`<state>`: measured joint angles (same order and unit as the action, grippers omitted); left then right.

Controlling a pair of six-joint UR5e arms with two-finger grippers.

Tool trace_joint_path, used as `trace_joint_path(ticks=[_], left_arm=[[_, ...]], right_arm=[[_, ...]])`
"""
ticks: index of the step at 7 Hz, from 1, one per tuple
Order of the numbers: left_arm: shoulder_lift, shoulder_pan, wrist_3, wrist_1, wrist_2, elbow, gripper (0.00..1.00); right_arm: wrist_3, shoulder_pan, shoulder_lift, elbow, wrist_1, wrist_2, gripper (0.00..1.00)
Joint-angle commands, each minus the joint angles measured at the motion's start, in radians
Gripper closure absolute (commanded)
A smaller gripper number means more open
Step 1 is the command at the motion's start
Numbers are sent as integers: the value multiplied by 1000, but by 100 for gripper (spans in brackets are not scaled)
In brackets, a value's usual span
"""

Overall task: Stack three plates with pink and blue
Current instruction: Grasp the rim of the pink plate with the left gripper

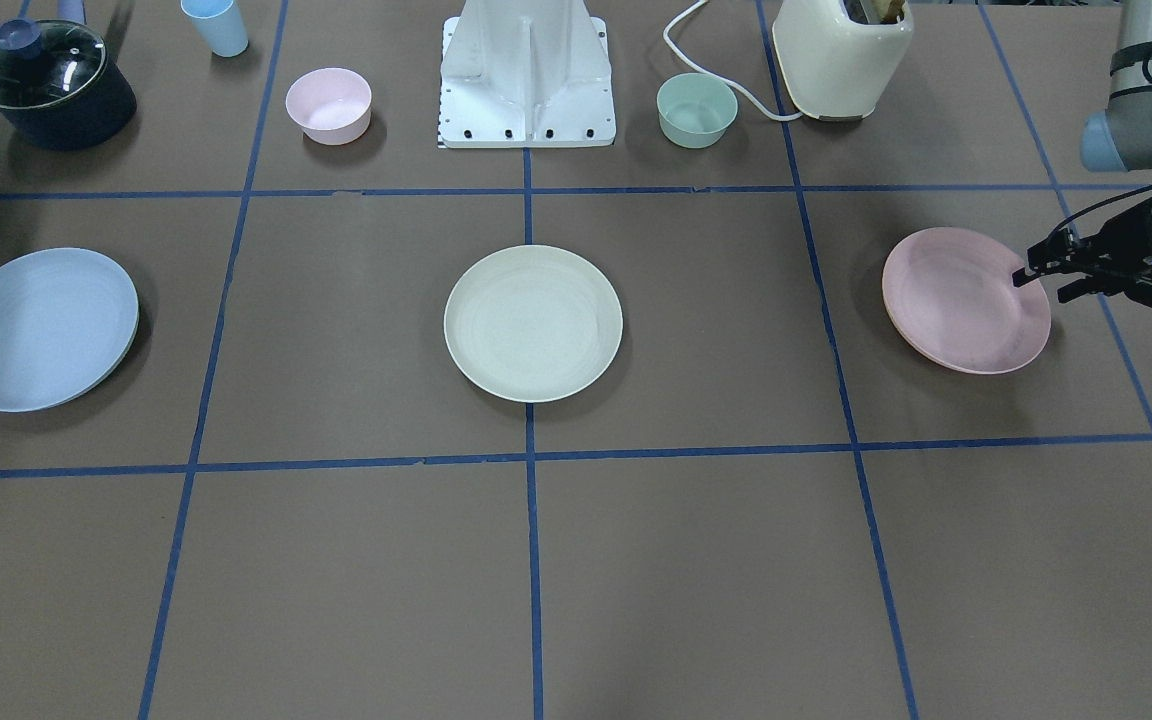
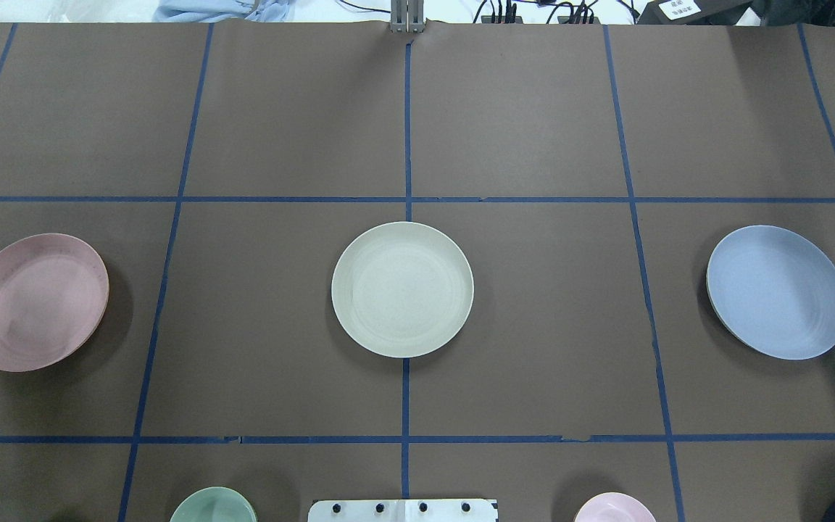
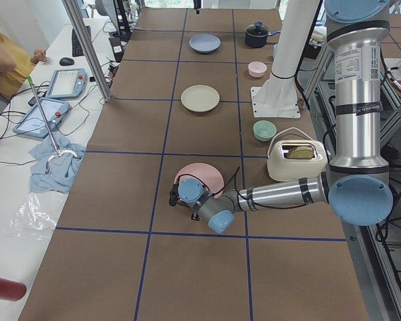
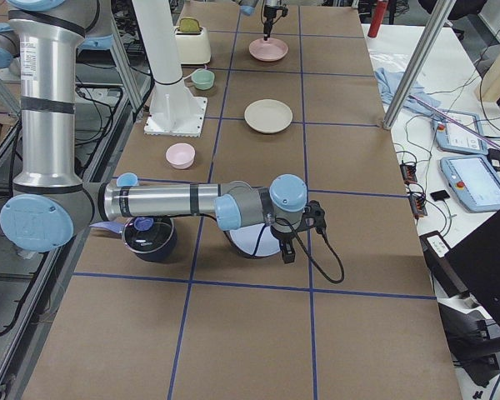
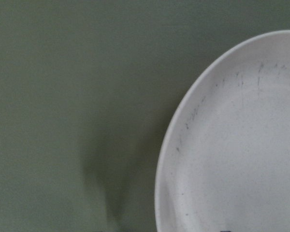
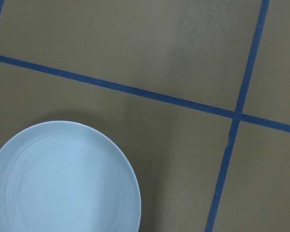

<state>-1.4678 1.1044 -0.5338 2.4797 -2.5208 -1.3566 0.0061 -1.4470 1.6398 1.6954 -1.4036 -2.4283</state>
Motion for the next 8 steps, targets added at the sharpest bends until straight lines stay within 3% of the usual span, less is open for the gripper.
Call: trace_joint_path(ticks=[1, 2, 5, 6, 8], left_arm=[[-3, -17, -5, 1, 1, 1, 71], [-6, -17, -5, 1, 2, 2, 100], [-9, -15, -47, -5, -37, -54, 100], [-38, -14, -140, -5, -111, -88, 100], [-158, -15, -520, -5, -119, -162, 100]], right_arm=[[0, 2, 0, 0, 0, 0, 0], [0, 2, 0, 0, 0, 0, 0], [0, 1, 2, -2, 0, 0, 0], [0, 2, 2, -3, 0, 0, 0], [-2, 2, 2, -3, 0, 2, 0]])
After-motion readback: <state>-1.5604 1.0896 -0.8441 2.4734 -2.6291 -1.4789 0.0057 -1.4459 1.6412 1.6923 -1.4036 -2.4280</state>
